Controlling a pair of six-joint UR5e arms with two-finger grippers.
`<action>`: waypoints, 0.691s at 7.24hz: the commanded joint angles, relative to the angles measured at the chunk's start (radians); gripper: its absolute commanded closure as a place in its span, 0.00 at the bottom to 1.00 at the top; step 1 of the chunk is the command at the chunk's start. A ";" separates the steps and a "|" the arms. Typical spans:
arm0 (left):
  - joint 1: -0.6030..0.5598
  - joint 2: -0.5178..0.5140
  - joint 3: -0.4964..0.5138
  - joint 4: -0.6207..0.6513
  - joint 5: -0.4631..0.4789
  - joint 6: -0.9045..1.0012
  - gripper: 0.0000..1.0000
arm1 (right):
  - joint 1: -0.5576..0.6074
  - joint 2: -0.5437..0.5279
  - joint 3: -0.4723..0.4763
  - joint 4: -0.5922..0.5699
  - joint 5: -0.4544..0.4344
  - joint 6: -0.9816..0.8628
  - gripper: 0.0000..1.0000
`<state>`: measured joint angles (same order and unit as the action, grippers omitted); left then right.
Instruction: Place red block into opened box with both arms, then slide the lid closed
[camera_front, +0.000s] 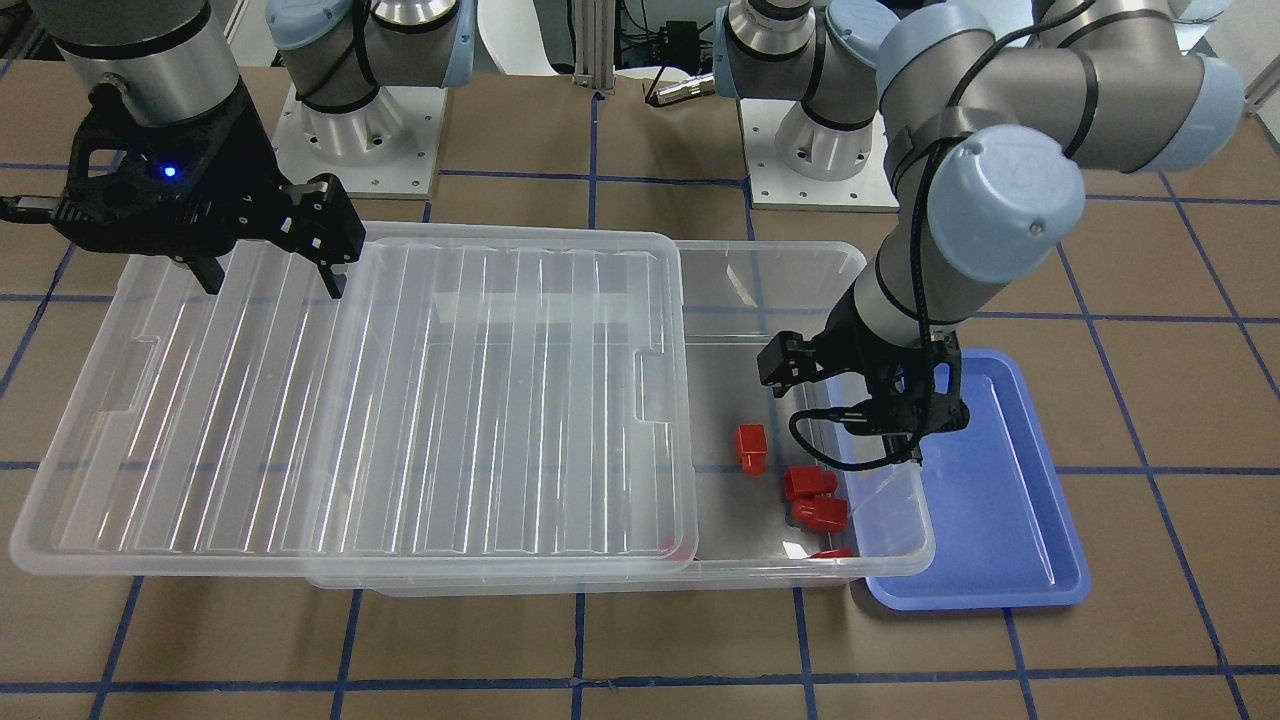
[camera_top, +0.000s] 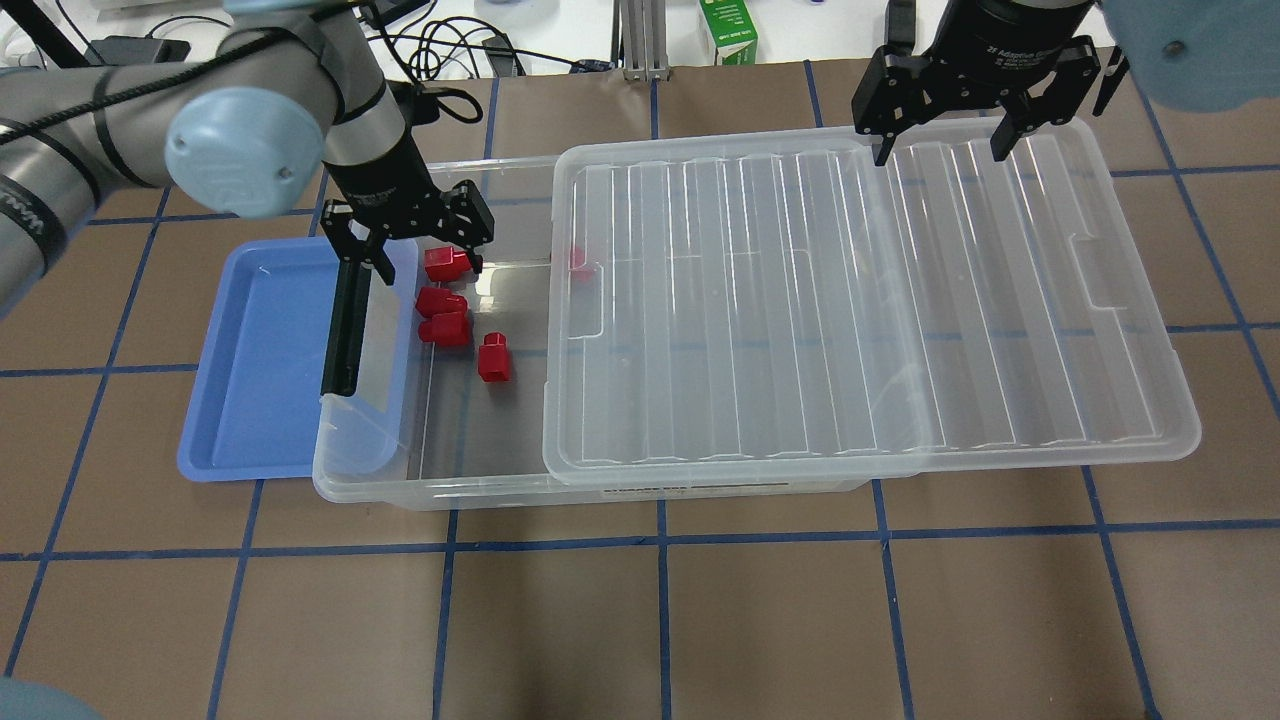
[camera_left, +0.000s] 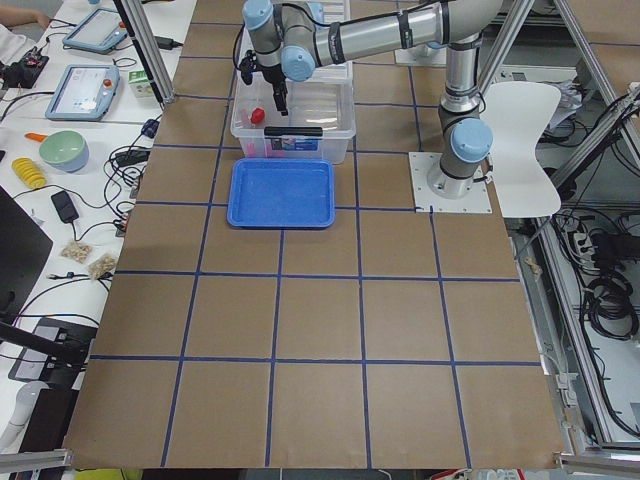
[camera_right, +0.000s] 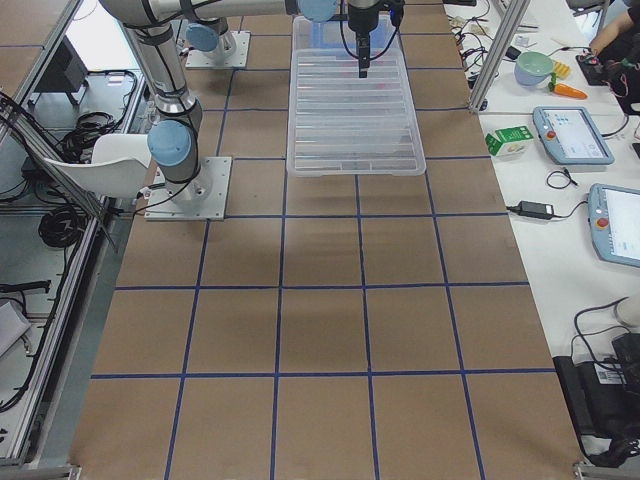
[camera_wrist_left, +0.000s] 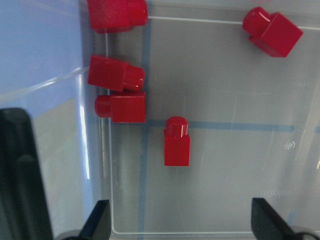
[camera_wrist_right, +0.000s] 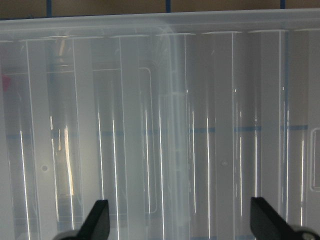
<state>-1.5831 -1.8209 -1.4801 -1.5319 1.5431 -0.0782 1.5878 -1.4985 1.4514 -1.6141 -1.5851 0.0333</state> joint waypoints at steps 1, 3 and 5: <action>0.002 0.075 0.084 -0.138 0.014 0.002 0.00 | -0.075 -0.002 -0.003 0.003 -0.015 -0.124 0.00; 0.003 0.155 0.061 -0.189 0.025 0.002 0.00 | -0.251 -0.012 -0.003 0.014 -0.016 -0.325 0.00; 0.005 0.190 0.002 -0.192 0.022 0.001 0.00 | -0.394 -0.012 0.000 0.016 -0.015 -0.514 0.00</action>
<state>-1.5798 -1.6525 -1.4363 -1.7175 1.5660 -0.0774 1.2871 -1.5103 1.4488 -1.6009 -1.6024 -0.3590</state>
